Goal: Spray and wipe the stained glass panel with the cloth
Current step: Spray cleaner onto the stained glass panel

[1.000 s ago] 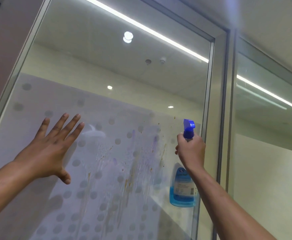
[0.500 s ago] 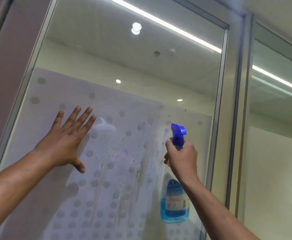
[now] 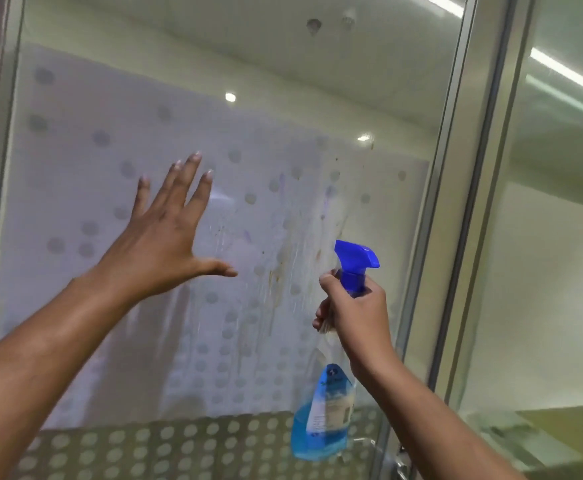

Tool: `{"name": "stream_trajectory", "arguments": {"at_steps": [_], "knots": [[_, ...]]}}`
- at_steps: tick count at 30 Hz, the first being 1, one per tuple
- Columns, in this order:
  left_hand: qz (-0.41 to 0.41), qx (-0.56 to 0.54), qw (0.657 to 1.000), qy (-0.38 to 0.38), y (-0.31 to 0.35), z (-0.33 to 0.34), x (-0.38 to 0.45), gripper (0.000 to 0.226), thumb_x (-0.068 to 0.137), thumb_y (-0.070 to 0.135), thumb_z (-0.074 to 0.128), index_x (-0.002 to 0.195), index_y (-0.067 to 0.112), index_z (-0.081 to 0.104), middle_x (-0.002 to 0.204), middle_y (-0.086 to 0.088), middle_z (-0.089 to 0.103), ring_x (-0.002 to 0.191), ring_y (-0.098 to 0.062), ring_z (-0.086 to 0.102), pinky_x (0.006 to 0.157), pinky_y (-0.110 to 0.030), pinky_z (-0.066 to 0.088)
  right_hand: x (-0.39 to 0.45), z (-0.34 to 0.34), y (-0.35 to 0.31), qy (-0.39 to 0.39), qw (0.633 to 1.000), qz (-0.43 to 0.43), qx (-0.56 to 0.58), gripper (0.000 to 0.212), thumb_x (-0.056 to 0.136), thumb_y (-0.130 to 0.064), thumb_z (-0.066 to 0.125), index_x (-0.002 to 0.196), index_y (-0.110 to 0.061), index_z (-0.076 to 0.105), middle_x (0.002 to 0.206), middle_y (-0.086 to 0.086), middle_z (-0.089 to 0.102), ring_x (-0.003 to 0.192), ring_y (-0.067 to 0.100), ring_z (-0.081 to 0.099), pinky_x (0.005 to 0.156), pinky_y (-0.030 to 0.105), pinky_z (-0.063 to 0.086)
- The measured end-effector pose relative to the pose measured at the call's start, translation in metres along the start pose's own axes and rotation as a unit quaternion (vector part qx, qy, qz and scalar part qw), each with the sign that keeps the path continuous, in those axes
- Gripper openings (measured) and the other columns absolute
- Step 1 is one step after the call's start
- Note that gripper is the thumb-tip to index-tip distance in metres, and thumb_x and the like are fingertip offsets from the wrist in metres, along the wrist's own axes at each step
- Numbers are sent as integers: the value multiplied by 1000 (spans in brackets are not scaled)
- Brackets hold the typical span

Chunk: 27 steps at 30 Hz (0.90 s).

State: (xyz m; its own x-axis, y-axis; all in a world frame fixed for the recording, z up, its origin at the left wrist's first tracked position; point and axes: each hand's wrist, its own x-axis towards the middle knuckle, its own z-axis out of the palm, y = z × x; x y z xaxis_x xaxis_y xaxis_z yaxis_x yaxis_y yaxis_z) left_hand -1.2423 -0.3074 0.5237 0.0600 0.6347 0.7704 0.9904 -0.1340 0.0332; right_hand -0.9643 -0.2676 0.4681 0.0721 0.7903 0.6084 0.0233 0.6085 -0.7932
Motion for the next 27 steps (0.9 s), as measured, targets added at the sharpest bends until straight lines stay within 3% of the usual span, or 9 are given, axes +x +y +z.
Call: {"name": "stream_trajectory", "arguments": {"at_steps": [3,5,9,11,13,15,19,23,27], "knots": [[18,-185,983,8,72,29,-32,136,65,109,38,173,33,7,177,27,-19,161,4,-10,131,-36,5,-10,-18,5,7,1000,13,11,11,96,-17,69,87,-14,63,53,2,58,50,21,62,55,39,57],[15,-288,957,-34,117,52,-56,132,62,110,39,170,34,28,179,20,14,157,7,16,127,-26,19,-18,-35,8,16,999,28,28,11,96,-15,69,86,-14,63,53,4,57,50,20,61,51,33,56],[-20,-470,863,-187,202,101,-113,115,56,97,70,154,39,55,152,18,63,136,6,59,120,-34,48,-35,-91,17,43,995,69,60,10,96,-16,71,90,-13,63,52,4,57,45,18,58,49,30,55],[-20,-524,811,-259,247,124,-141,80,64,73,88,136,44,69,128,20,78,119,3,72,111,-35,57,-47,-129,24,60,993,82,63,12,96,-18,72,89,-14,64,52,4,58,45,19,57,50,30,55],[-29,-551,786,-277,294,141,-162,54,72,48,93,122,42,74,114,17,83,108,-2,78,100,-28,61,-62,-170,31,80,990,97,61,14,96,-20,73,87,-15,63,51,3,56,45,18,56,51,30,55],[-46,-579,765,-276,338,156,-177,48,72,36,95,117,35,76,109,14,84,103,-5,79,93,-23,61,-77,-214,37,103,987,113,58,15,95,-21,75,88,-15,62,52,2,55,46,18,55,52,30,55],[-71,-614,720,-316,420,184,-199,44,80,16,94,120,19,76,109,5,85,103,-11,80,94,-29,62,-108,-311,50,111,983,147,28,19,94,-30,77,101,-20,63,64,6,64,60,20,65,67,37,56],[-62,-635,678,-366,506,205,-216,41,85,10,90,120,24,75,110,2,85,105,-16,81,96,-34,64,-143,-415,52,91,976,184,-74,40,93,-36,78,125,-24,57,95,5,81,84,12,78,79,33,58],[-43,-668,627,-398,594,221,-230,42,81,14,89,118,27,76,108,-1,86,99,-13,81,86,-27,64,-180,-511,49,135,961,214,-115,67,88,-35,85,143,-26,47,110,9,80,103,19,80,97,45,62]]}}
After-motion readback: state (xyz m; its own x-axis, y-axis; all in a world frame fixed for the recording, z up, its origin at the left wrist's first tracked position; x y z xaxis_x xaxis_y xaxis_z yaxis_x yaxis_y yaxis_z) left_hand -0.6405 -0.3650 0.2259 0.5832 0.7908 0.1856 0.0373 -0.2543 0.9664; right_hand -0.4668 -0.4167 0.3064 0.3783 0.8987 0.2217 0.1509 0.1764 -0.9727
